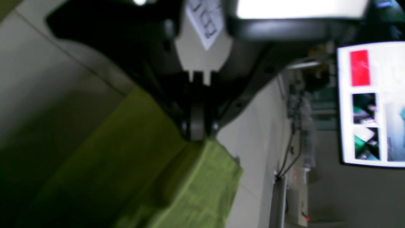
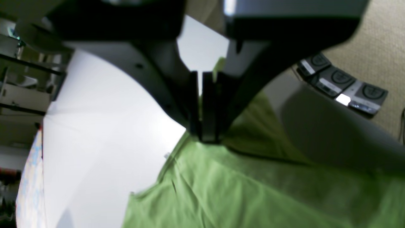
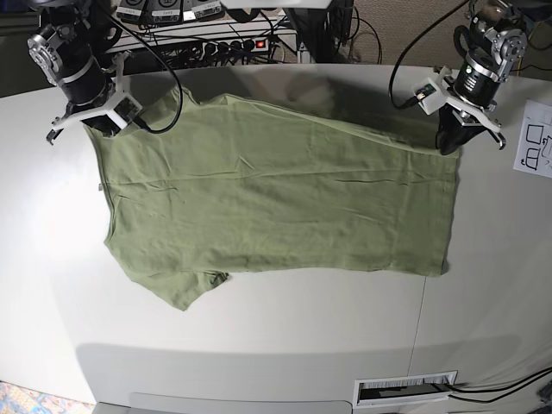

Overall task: Fold the T-shirt properly
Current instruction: 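Lift the held edge and fold it over toward the opposite edge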

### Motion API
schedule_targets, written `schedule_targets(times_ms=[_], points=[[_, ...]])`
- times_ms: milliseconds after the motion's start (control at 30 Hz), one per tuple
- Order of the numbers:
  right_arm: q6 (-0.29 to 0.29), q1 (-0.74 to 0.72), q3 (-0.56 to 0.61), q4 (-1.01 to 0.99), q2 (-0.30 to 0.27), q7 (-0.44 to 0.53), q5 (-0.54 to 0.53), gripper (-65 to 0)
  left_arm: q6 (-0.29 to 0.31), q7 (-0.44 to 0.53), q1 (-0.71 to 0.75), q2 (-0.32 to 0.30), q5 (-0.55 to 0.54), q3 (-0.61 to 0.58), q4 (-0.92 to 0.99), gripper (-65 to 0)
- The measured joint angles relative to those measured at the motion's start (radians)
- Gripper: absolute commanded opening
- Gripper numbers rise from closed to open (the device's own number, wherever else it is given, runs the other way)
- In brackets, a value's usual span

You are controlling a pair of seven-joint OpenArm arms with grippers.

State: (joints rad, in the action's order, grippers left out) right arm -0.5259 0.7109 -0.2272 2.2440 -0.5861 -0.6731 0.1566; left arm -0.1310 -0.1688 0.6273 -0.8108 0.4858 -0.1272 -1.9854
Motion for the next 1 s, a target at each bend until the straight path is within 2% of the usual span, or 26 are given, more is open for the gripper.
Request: schedule_targets(times_ms=[167, 400, 600, 700, 833, 1000], points=[[-0.001, -0.074, 0.000, -0.124, 0.028, 0.024, 0.002, -65.0, 0.003, 0.055, -0.043, 0.026, -0.039, -0.002, 0.075, -65.0], [0.000, -0.176, 0.000, -0.219, 0.027, 0.053, -0.029, -65.0, 0.007, 0.124, -0.111, 0.076, -0.097, -0.003, 0.187, -65.0], [-0.003, -0.246, 0.000, -0.260, 0.030, 0.065, -0.052, -65.0, 0.013, 0.138, -0.158, 0.123, -0.112, -0.003, 0.238, -65.0], [0.001, -0.278, 0.000, -0.282, 0.029, 0.072, -0.059, -65.0, 0.017, 0.165, -0.177, 0.144, -0.156, -0.003, 0.267, -65.0], [0.000, -0.310, 0.000, -0.321, 0.032, 0.087, -0.109, -65.0, 0.018, 0.163, -0.182, 0.182, -0.158, -0.003, 0.276, -65.0], [0.000, -0.357, 0.001, -0.375, 0.032, 0.091, -0.108, -65.0, 0.019, 0.164, -0.196, 0.207, -0.158, -0.003, 0.287, -65.0]])
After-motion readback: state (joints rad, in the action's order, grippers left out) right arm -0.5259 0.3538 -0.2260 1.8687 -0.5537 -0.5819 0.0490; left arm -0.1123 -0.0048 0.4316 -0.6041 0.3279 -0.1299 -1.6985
